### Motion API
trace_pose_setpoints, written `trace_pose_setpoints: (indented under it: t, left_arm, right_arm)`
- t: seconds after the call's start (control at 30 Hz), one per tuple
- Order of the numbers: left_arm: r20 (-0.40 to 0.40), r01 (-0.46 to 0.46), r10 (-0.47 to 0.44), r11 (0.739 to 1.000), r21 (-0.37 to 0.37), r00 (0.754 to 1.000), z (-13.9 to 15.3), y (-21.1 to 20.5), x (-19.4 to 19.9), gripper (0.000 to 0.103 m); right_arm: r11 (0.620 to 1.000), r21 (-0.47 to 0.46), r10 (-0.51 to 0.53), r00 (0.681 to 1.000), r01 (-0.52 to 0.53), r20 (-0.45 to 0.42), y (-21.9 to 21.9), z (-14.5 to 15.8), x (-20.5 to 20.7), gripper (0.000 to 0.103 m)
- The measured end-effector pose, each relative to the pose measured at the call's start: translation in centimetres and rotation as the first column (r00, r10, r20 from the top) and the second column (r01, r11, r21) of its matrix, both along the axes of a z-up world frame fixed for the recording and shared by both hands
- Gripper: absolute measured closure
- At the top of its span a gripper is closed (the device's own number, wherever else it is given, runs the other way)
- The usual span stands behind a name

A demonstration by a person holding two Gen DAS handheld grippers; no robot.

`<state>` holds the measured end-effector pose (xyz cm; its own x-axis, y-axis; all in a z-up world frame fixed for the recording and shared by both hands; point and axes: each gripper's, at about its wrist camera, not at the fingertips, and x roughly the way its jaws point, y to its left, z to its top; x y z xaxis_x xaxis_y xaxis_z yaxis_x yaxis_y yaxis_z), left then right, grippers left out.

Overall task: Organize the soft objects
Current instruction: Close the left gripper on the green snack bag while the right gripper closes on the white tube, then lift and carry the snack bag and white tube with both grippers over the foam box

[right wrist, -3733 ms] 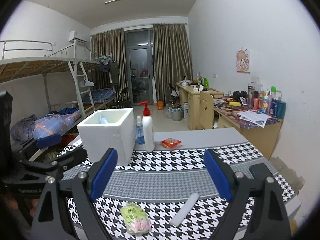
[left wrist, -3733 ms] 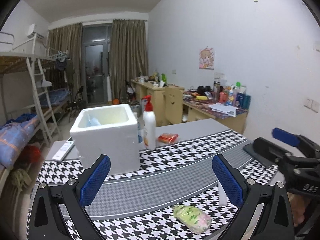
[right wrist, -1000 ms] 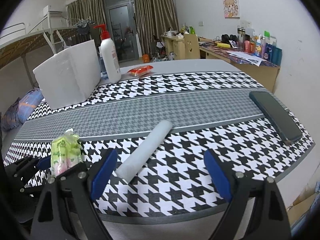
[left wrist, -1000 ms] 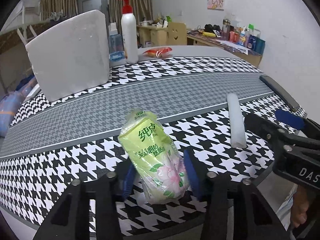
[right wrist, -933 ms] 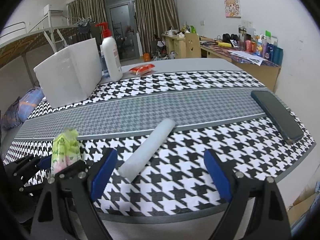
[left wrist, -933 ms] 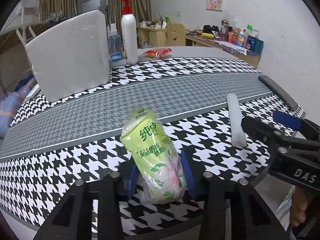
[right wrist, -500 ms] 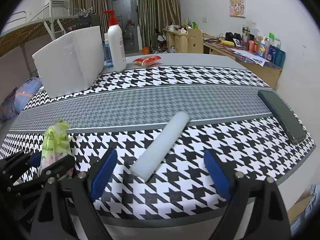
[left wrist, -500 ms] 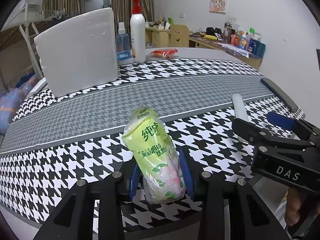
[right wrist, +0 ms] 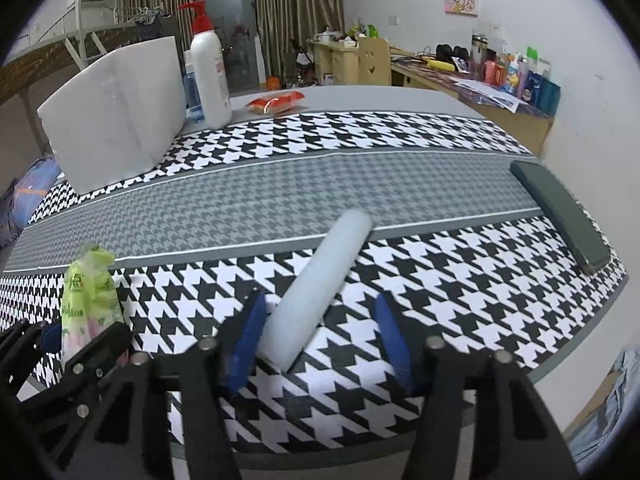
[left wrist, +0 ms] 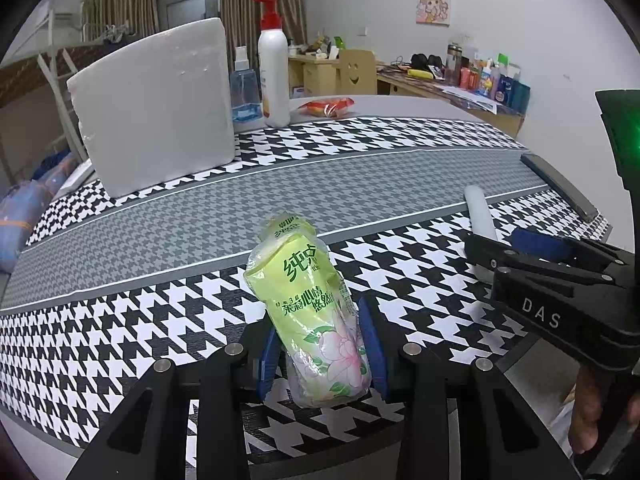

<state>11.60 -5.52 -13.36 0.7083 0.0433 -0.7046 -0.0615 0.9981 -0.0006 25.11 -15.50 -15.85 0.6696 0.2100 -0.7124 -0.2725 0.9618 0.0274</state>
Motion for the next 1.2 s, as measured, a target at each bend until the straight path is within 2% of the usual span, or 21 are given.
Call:
trace_pose_setpoints:
  t: [0.07,0.17,0.37,0.7,1.2]
  left_arm:
    - [0.0,0.0,0.0,1.0,0.001,1.0,0.0,0.0,0.0,0.063]
    - [-0.001,-0.001,0.001,1.0,-0.004,1.0,0.0,0.0,0.0,0.063]
    - [0.0,-0.001,0.001,1.0,-0.008,1.0,0.0,0.1,-0.1,0.063]
    - [0.0,0.005,-0.005,1.0,-0.006,1.0,0.1,0.0,-0.3,0.063]
    - [0.043,0.006,-0.006,1.0,0.005,0.999,1.7,0.3,-0.8,0.063]
  right_arm:
    - [1.0,-0.013,-0.002,1.0,0.002,-0.001,0.2,0.0,-0.2,0.053]
    - [0.999,-0.002,0.037,0.999,-0.038,-0.017,0.7,0.1,-0.7,0.075]
    - [0.997,0.069,0.041,0.998,-0.038,-0.04,-0.1,0.4,-0.4,0.083]
    - [0.992,0.112,0.06,0.998,-0.056,-0.033,-1.0,1.1,-0.6,0.091]
    - [0.991,0.126,0.038,0.999,-0.039,0.015,-2.5,2.2,-1.3,0.092]
